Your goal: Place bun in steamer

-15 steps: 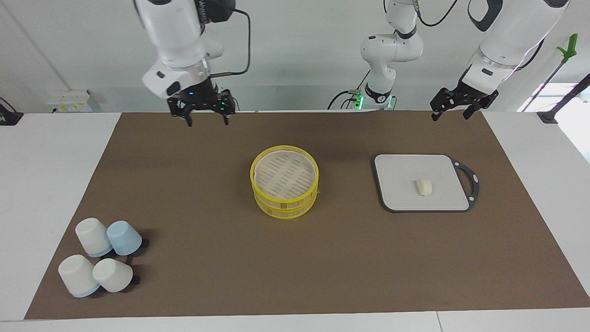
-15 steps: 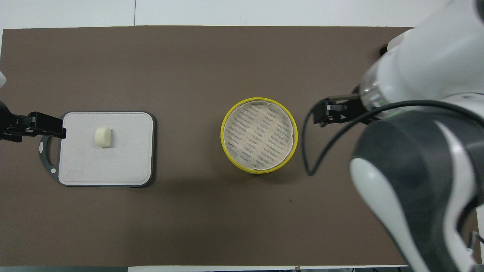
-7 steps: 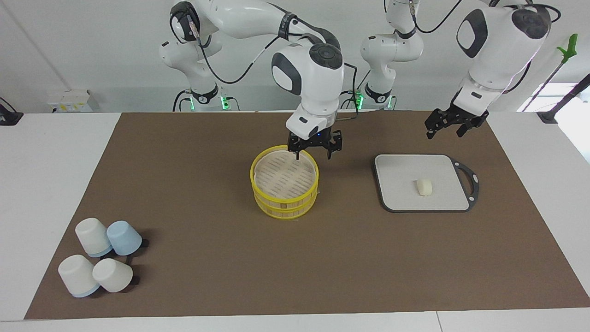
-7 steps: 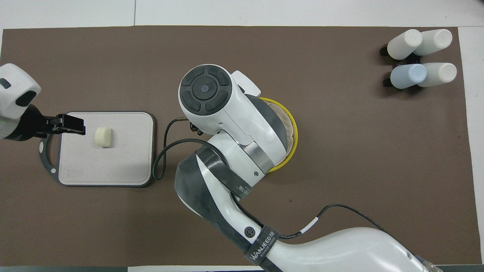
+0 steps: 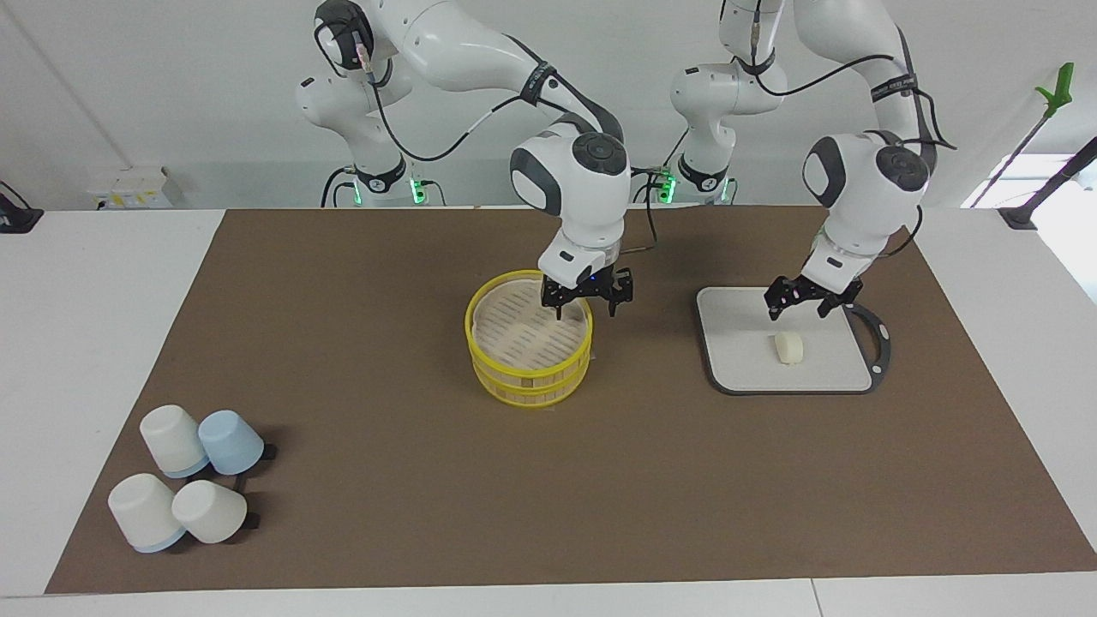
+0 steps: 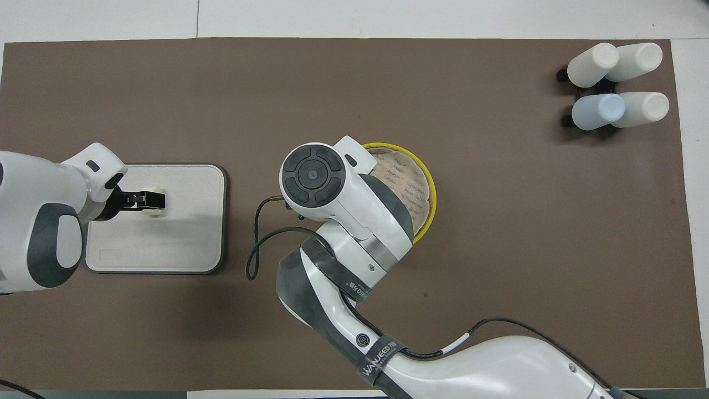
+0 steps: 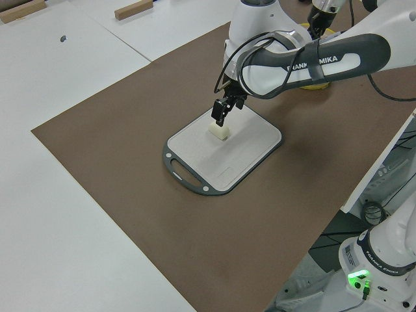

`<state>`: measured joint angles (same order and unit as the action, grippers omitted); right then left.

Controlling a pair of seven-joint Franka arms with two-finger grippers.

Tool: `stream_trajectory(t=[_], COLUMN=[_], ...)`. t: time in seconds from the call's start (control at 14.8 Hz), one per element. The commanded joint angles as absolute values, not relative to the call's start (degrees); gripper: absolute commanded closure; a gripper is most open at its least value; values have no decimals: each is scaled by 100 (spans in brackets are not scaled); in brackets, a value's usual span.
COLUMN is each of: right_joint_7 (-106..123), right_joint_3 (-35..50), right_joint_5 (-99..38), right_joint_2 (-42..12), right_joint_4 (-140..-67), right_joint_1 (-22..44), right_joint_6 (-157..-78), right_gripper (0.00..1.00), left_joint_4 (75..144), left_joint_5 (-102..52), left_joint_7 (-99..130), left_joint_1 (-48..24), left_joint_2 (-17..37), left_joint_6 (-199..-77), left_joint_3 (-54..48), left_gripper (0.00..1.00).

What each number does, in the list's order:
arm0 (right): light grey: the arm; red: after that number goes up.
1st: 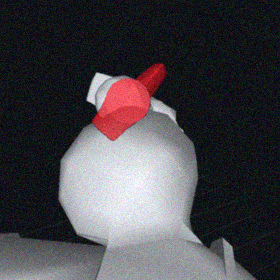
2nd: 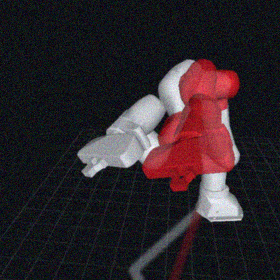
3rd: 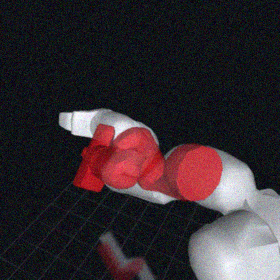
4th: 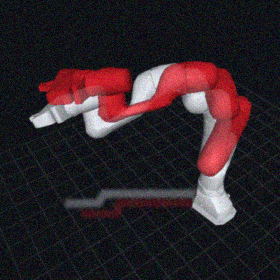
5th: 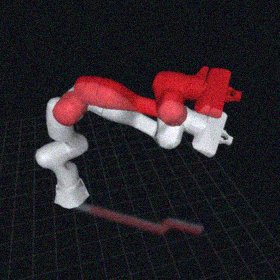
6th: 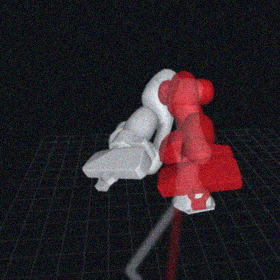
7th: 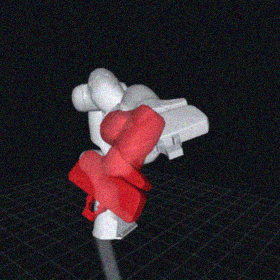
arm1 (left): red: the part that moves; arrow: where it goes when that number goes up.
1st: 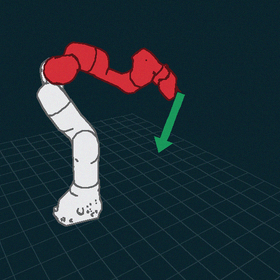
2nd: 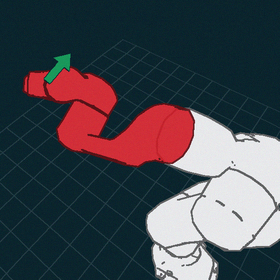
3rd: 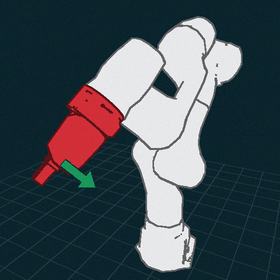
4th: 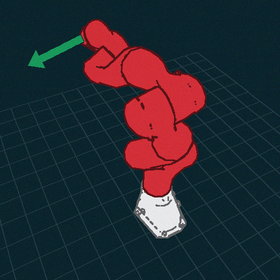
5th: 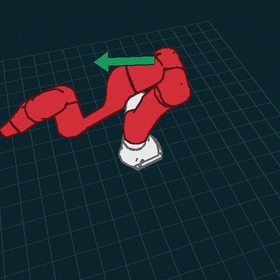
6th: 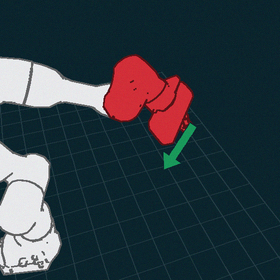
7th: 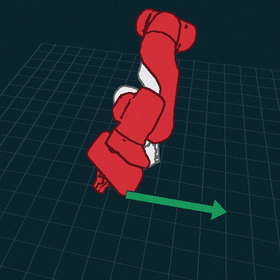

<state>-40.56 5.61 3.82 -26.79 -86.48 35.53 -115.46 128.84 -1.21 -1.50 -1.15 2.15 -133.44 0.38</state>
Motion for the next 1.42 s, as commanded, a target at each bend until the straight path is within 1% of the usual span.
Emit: stream_trajectory(t=[0.0, 0.07, 0.2, 0.34, 0.54, 0.67, 0.74, 0.81, 0.88, 0.94, 1.01, 1.08, 1.15, 1.28, 1.35], right_joint_7=[-4078, -4061, -4043, -4052, -4052, -4052, -4052, -4052, -4052, -4043, -4052, -4052, -4043, -3930, -3642], right_joint_3=[571, 571, 580, 580, 580, 580, 580, 580, 580, 580, 580, 580, 580, 571, 571], right_joint_5=[343, 343, 334, 334, 334, 334, 334, 325, 325, 334, 325, 325, 325, 378, 378], right_joint_2=[-2347, -2338, -2338, -2338, -2329, -2294, -2294, -2277, -2276, -2285, -2303, -2311, -2320, -2451, -2478], right_joint_4=[-9114, -9140, -9158, -9176, -9307, -9386, -9422, -9422, -9413, -9370, -9308, -9203, -9019, -8275, -7914], right_joint_1=[3524, 3533, 3525, 3586, 3612, 3612, 3612, 3612, 3612, 3612, 3612, 3604, 3604, 3455, 3254], right_joint_6=[-11733, -11751, -11795, -11830, -11996, -12050, -12067, -12059, -12015, -11962, -11945, -11892, -11657, -10850, -10254], right_gripper=[24, 40, 46, 46, 46, 46, 54, 70, 95, 100, 100, 100, 100, 100, 100], left_joint_4=[13025, 13034, 13008, 12999, 12946, 12798, 12727, 12709, 12700, 12700, 12718, 12718, 12700, 12691, 12613], left_joint_5=[-141, -132, -132, -132, -132, -132, -132, -132, -132, -132, -132, -132, -132, -132, -141], left_joint_7=[-246, -255, -403, -422, -431, -431, -465, -596, -702, -703, -703, -712, -703, -694, -660], left_joint_1=[-97, -97, -105, -123, -132, -114, -106, -88, -70, -70, -79, -70, -70, -70, -79], left_joint_2=[448, 518, 746, 800, 800, 809, 809, 800, 800, 800, 800, 791, 800, 800, 809], left_joint_6=[-13877, -13948, -14219, -14230, -14090, -13940, -13826, -13729, -13720, -13737, -13737, -13729, -13711, -13711, -13667], left_joint_3=[35, 35, 26, 26, 35, 35, 35, 35, 35, 35, 35, 44, 35, 35, 26], left_gripper=[0, 0, 0, 0, 3, 9, 14, 25, 39, 50, 62, 71, 82, 89, 89])
